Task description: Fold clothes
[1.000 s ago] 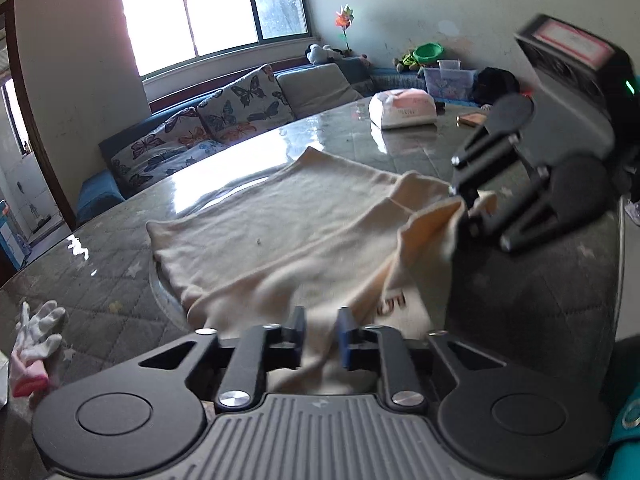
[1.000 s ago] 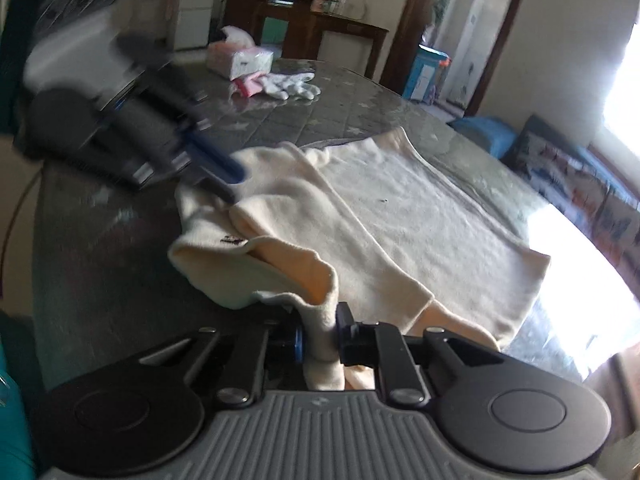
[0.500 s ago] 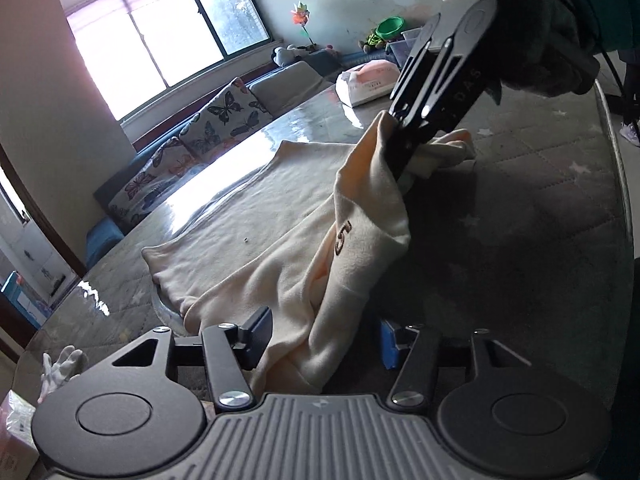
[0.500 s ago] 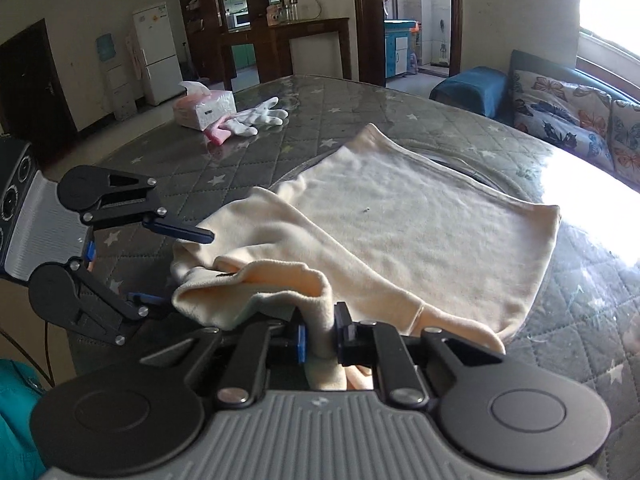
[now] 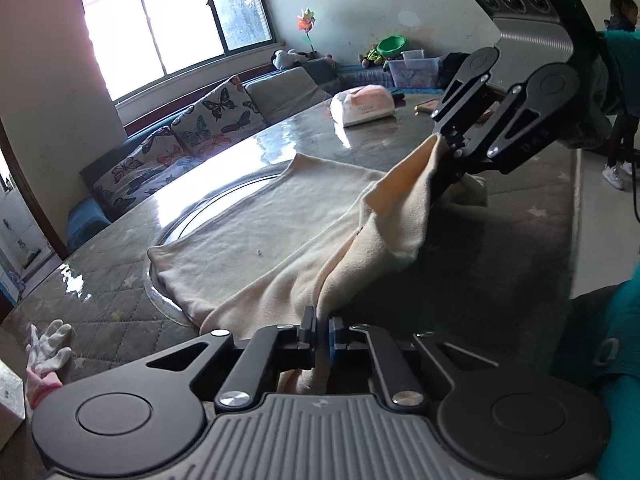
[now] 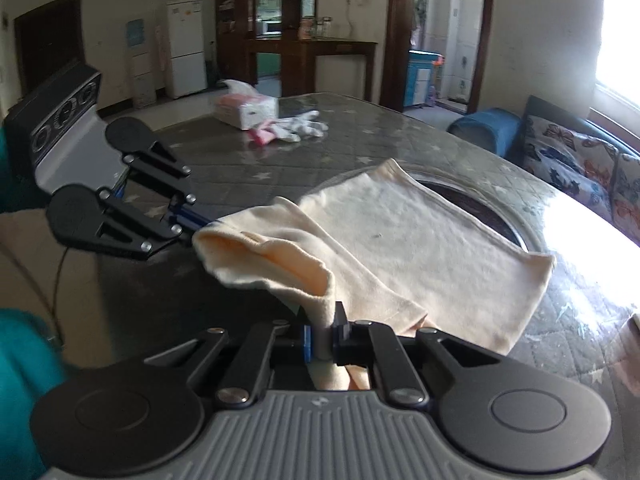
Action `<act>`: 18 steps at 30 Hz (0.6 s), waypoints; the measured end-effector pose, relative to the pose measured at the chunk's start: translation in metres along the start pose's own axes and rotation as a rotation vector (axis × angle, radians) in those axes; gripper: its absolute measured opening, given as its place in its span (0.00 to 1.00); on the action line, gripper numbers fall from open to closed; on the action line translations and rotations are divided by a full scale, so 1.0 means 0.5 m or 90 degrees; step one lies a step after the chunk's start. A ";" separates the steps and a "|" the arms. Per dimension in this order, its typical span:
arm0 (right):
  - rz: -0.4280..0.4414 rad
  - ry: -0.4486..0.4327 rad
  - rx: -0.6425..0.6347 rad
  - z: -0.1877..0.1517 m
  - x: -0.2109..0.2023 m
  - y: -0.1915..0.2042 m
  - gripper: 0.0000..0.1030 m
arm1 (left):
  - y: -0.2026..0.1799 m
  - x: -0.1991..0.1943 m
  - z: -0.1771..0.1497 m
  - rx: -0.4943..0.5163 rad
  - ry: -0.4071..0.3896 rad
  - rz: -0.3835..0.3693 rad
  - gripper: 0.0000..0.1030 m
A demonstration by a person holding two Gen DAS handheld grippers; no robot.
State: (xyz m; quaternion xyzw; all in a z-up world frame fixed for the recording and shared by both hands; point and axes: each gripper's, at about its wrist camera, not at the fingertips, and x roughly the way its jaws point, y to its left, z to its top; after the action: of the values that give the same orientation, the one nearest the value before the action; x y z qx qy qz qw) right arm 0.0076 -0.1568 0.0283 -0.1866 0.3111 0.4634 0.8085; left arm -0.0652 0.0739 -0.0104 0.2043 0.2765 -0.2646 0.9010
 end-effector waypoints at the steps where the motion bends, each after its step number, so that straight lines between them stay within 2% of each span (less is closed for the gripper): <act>1: 0.010 0.004 -0.003 -0.003 -0.015 0.013 0.07 | -0.006 -0.016 -0.001 -0.004 -0.001 -0.006 0.06; 9: 0.064 0.047 -0.034 -0.027 -0.108 0.118 0.07 | -0.065 -0.113 -0.012 0.007 0.026 -0.067 0.06; 14: 0.055 0.040 -0.039 -0.021 -0.120 0.128 0.06 | -0.061 -0.115 -0.003 0.014 0.015 -0.051 0.06; 18: 0.033 0.023 -0.015 0.001 -0.108 0.089 0.06 | -0.030 -0.093 0.020 0.012 0.004 -0.029 0.06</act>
State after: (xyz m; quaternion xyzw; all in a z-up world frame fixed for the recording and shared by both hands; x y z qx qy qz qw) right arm -0.0511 -0.1684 0.0646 -0.1963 0.3245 0.4845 0.7883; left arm -0.1032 0.0739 0.0219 0.2076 0.2814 -0.2867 0.8919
